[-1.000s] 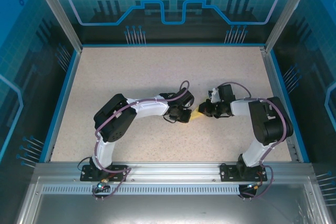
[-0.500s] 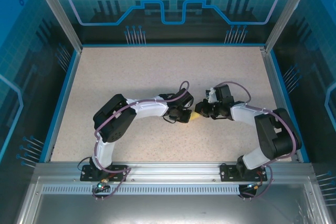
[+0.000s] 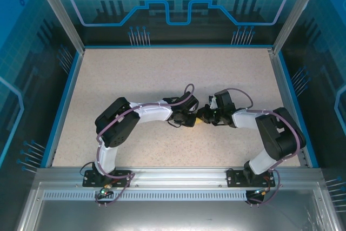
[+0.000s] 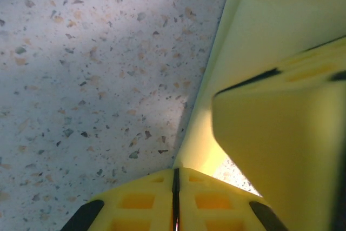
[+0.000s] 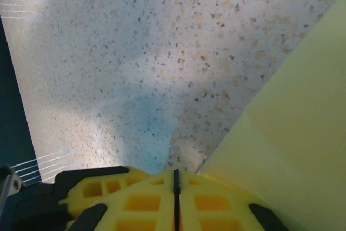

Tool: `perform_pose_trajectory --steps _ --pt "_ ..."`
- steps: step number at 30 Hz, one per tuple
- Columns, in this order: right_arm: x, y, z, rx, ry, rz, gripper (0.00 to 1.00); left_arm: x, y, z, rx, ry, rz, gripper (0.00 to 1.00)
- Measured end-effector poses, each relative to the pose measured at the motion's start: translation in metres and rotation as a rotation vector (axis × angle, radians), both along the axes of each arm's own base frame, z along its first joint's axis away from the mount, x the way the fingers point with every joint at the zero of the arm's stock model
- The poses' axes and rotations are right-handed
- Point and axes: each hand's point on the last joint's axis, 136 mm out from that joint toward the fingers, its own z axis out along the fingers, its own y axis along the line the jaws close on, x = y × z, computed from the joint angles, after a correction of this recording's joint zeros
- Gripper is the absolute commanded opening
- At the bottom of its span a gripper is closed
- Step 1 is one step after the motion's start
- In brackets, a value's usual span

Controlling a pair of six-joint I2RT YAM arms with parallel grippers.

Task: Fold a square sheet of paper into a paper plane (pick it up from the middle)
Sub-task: Fold the wing for the fifth time at the center of the table.

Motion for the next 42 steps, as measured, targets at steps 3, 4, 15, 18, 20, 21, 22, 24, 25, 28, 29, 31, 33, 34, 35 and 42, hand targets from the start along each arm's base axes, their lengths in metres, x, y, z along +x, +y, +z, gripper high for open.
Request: perform_pose_trajectory --steps 3,4,15,18,20,21,22,24,25,28,29,31,33,34,35,42 --pt "0.001 0.002 -0.007 -0.014 0.002 -0.004 0.08 0.000 0.000 -0.001 -0.001 -0.001 -0.001 0.09" --pt "0.002 0.002 -0.009 -0.022 -0.001 -0.005 0.08 0.000 0.000 -0.001 -0.002 -0.002 -0.002 0.09" --pt "0.008 -0.009 -0.017 -0.122 -0.042 0.008 0.07 0.004 -0.005 0.000 -0.021 -0.032 -0.021 0.08" --pt "0.011 -0.016 -0.017 -0.134 -0.043 0.004 0.07 0.007 -0.009 0.000 -0.031 -0.050 -0.025 0.07" --pt "0.014 -0.020 -0.017 -0.141 -0.042 0.000 0.07 0.009 -0.011 -0.001 -0.034 -0.063 -0.026 0.06" --pt "0.015 -0.022 -0.016 -0.145 -0.042 -0.004 0.07 0.010 -0.011 -0.002 -0.033 -0.069 -0.029 0.06" --pt "0.016 -0.025 -0.017 -0.149 -0.041 -0.007 0.07 0.011 -0.012 -0.002 -0.032 -0.076 -0.033 0.06" --pt "0.019 -0.032 -0.017 -0.154 -0.038 -0.020 0.07 0.013 -0.013 -0.003 -0.030 -0.091 -0.042 0.05" --pt "0.020 -0.034 -0.017 -0.154 -0.036 -0.026 0.07 0.014 -0.013 -0.003 -0.029 -0.097 -0.042 0.04" --pt "0.025 -0.042 -0.016 -0.159 -0.035 -0.042 0.07 0.014 -0.013 -0.004 -0.018 -0.112 -0.048 0.04" --pt "0.027 -0.046 -0.016 -0.161 -0.034 -0.051 0.07 0.015 -0.013 -0.004 -0.013 -0.118 -0.054 0.04" --pt "0.031 -0.051 -0.016 -0.158 -0.031 -0.064 0.07 0.014 -0.013 -0.004 -0.006 -0.124 -0.057 0.05" --pt "0.033 -0.055 -0.016 -0.152 -0.029 -0.072 0.07 0.015 -0.013 -0.003 -0.003 -0.131 -0.059 0.05" --pt "0.034 -0.056 -0.017 -0.150 -0.027 -0.074 0.07 0.015 -0.013 -0.003 -0.002 -0.132 -0.058 0.05" --pt "0.035 -0.057 -0.017 -0.144 -0.023 -0.076 0.07 0.015 -0.013 -0.003 -0.002 -0.132 -0.059 0.05" --pt "0.043 -0.067 -0.017 -0.095 0.001 -0.090 0.07 0.015 -0.013 -0.003 0.003 -0.142 -0.057 0.05"
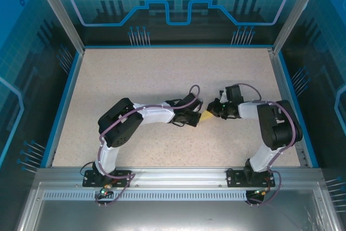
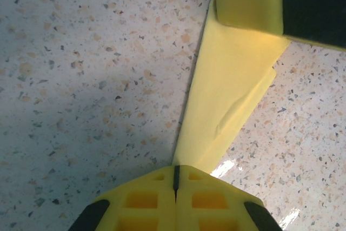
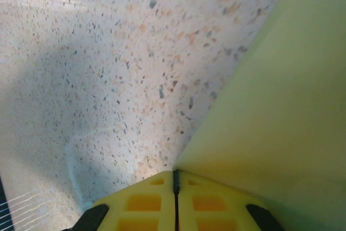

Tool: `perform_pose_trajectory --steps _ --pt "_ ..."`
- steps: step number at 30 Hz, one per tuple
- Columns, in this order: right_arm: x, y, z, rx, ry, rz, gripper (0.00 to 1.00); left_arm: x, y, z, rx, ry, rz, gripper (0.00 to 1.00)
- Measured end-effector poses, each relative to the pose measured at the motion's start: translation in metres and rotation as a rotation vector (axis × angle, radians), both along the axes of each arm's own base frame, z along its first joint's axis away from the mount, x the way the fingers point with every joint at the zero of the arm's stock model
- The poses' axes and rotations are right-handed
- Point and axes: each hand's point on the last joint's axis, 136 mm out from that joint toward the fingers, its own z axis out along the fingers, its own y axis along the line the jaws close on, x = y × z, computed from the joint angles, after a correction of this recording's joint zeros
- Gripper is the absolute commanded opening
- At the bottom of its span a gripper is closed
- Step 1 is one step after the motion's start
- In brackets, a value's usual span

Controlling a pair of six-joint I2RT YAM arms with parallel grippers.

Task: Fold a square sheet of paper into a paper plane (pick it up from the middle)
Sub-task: Fold the wing for the fifth time at the center of the table.

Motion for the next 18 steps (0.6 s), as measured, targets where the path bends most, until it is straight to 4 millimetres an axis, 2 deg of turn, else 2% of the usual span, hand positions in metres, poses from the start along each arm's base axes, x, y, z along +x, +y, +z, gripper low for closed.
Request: perform_pose_trajectory --steps 14,18 --pt "0.018 -0.012 0.000 0.129 0.063 -0.068 0.08 0.001 0.001 0.000 0.004 -0.028 0.005 0.05" --pt "0.032 -0.030 0.001 0.120 0.047 -0.126 0.08 0.001 0.001 0.000 0.005 -0.031 0.006 0.05"
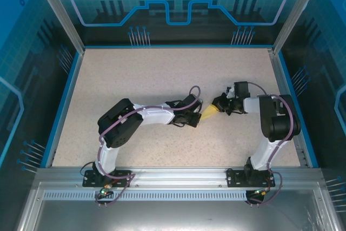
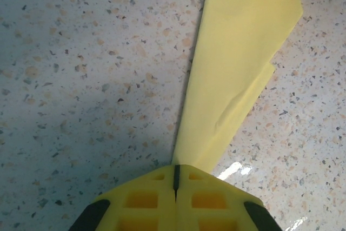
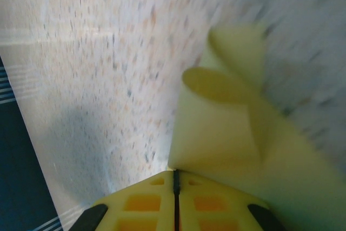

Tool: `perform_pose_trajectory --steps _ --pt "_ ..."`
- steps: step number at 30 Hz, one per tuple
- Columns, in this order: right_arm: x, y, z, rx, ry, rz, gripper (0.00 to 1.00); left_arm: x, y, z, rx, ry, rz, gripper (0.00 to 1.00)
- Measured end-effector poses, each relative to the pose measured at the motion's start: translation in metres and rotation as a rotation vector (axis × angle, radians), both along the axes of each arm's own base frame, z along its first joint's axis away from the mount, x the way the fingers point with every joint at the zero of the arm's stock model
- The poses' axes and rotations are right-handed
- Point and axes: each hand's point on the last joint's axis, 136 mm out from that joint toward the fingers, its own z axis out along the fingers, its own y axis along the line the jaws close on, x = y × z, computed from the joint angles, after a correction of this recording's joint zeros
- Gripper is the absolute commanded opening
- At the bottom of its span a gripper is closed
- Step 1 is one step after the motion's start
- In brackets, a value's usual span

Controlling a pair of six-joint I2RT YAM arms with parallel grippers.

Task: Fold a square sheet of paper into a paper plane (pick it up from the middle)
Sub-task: Fold the wing for the fifth time at the center of the table.

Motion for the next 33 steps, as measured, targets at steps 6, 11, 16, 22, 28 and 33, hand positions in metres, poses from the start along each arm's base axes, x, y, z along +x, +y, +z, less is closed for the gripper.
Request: perform_pose_trajectory --steps 6,11,16,22,28,33 --pt "0.020 -0.029 0.000 -0.015 -0.013 -0.082 0.08 0.000 0.001 0.000 0.007 -0.004 0.003 0.05" --pt "0.025 -0.028 0.000 0.009 -0.011 -0.079 0.09 0.000 0.002 0.000 0.009 -0.004 0.004 0.05" --pt "0.033 -0.036 0.001 0.029 -0.013 -0.096 0.09 0.001 0.003 0.001 0.014 -0.008 0.008 0.06" --pt "0.045 -0.050 0.005 0.040 -0.033 -0.120 0.09 -0.001 0.009 0.000 0.038 -0.003 0.016 0.08" --pt "0.041 -0.051 0.051 0.010 -0.138 -0.089 0.10 0.000 0.009 0.003 0.043 -0.005 0.018 0.08" --pt "0.011 -0.021 0.109 0.003 -0.271 -0.003 0.10 0.001 0.008 0.004 0.047 -0.002 0.017 0.08"
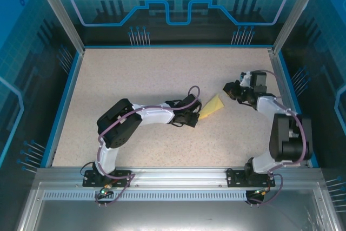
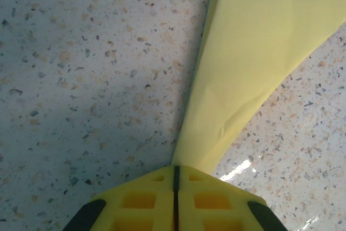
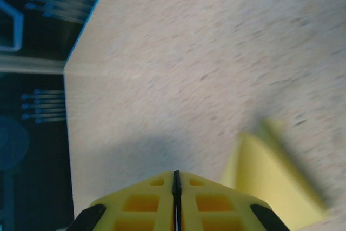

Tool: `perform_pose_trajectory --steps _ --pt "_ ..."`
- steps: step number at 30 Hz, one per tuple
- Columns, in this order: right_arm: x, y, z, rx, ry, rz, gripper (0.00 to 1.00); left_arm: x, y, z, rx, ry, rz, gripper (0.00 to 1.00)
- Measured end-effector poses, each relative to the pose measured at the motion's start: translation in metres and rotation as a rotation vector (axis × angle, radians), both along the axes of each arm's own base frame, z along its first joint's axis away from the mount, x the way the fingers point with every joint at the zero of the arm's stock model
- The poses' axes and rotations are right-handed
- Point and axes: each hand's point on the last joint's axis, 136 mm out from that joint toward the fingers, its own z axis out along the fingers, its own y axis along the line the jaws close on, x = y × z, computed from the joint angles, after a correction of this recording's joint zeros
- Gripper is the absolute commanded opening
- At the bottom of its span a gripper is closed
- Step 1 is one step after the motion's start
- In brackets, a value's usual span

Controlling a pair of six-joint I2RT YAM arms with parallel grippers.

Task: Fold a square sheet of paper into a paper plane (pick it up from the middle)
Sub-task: Fold the wing for the fifth time at the center of the table.

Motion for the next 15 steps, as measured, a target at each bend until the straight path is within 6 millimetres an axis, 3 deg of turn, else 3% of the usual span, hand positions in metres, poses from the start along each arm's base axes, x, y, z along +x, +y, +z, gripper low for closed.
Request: perform_pose_trajectory --steps 2,6,10,15 --pt "-0.013 0.025 0.001 0.009 0.002 0.056 0.10 0.000 0.000 0.000 0.003 0.001 -0.002 0.08" --pt "-0.042 0.070 -0.029 0.022 0.104 0.146 0.10 0.000 0.000 0.000 0.007 -0.005 -0.015 0.08" --pt "-0.049 0.083 -0.060 0.016 0.189 0.145 0.09 0.000 0.000 0.000 0.008 -0.006 -0.018 0.08" --pt "-0.043 0.081 -0.089 -0.022 0.247 0.115 0.09 0.000 0.000 0.000 0.009 -0.007 -0.020 0.08"
